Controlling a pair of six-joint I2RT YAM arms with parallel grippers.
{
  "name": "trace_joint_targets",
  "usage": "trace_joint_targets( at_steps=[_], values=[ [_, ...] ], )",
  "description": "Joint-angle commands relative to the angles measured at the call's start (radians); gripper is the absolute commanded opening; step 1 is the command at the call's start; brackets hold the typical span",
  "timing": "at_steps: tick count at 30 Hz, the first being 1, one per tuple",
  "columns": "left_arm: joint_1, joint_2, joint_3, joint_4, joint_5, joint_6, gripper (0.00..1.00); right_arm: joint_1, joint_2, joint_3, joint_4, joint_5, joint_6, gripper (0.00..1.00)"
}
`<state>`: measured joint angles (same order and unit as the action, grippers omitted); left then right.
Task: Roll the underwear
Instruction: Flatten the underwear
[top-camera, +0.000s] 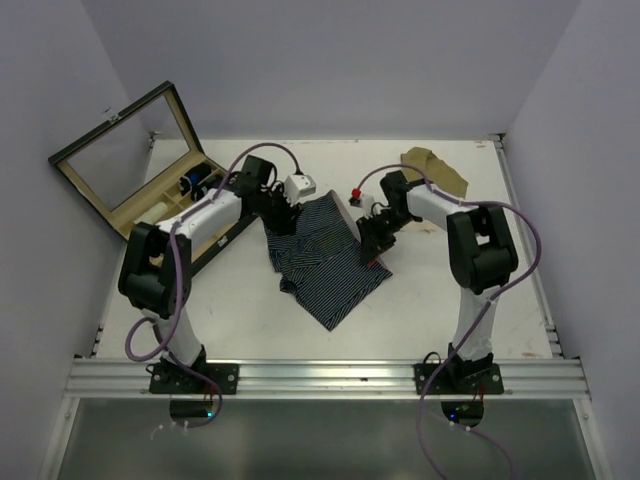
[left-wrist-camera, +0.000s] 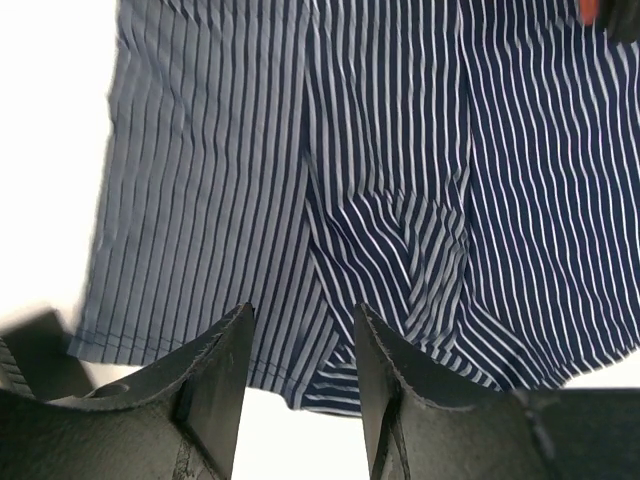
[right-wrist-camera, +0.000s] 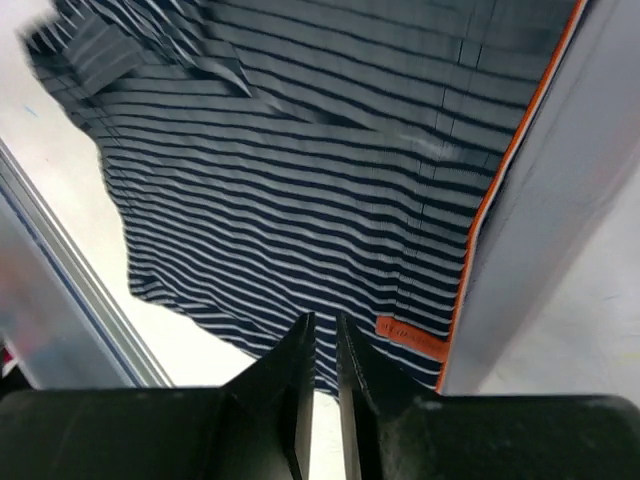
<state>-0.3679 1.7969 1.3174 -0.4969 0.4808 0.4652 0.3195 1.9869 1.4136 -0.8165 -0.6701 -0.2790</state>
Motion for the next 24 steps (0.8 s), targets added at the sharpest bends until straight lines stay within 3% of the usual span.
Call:
trace_joint_targets(
  at_steps=[1,6,11,16,20,24],
  values=[
    [0.012,-0.025,-0.069,-0.029,0.025,0.021,0.48,0.004,-0.013,-0.088,-0.017,0.044,-0.022,0.17],
    [0.011,0.005,-0.101,-0.028,0.077,0.030,0.48,0.006,-0.040,-0.232,0.022,0.032,0.076,0.12],
    [-0.022,0.142,-0.050,-0.012,0.102,0.021,0.47,0.052,-0.081,-0.301,-0.009,-0.163,0.139,0.10],
    [-0.085,0.231,0.011,-0.018,0.134,0.027,0.46,0.096,-0.235,-0.308,-0.006,-0.324,0.164,0.29],
    [-0.063,0.148,0.014,-0.002,0.154,0.026,0.47,0.034,-0.321,-0.200,0.032,-0.225,0.205,0.34],
    [0.053,0.061,0.106,0.029,0.174,0.010,0.51,-0.063,-0.257,0.009,0.080,-0.081,0.241,0.49]
  ],
)
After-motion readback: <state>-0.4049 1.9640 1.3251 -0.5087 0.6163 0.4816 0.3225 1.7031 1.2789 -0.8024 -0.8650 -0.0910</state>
